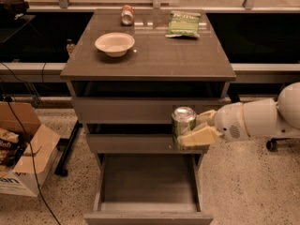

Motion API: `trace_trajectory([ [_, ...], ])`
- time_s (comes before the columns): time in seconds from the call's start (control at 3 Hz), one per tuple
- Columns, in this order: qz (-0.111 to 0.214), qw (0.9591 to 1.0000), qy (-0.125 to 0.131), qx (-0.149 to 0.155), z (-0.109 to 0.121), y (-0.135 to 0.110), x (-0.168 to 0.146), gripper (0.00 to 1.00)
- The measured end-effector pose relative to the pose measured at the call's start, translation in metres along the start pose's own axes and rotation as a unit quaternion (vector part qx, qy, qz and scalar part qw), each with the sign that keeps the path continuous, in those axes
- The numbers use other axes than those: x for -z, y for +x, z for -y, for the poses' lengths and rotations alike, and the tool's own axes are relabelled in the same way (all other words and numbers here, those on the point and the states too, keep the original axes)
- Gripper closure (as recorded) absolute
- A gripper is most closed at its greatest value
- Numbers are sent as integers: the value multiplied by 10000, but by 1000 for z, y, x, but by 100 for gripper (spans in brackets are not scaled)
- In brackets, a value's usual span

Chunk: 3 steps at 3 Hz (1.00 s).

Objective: Pick green can from bottom drawer and place on counter

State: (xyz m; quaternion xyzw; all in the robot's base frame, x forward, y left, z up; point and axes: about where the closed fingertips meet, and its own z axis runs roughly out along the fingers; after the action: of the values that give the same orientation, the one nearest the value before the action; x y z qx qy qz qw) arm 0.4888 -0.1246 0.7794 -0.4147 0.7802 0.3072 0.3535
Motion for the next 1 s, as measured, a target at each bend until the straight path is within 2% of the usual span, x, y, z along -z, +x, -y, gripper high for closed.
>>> trace_trajectory([
  [0.33,263,9984,352,354,5,-43,21,100],
  [0.67,600,9947,698,449,23,-87,40,100],
  [1.0,1087,9884,1016,309,48,-133,57,100],
])
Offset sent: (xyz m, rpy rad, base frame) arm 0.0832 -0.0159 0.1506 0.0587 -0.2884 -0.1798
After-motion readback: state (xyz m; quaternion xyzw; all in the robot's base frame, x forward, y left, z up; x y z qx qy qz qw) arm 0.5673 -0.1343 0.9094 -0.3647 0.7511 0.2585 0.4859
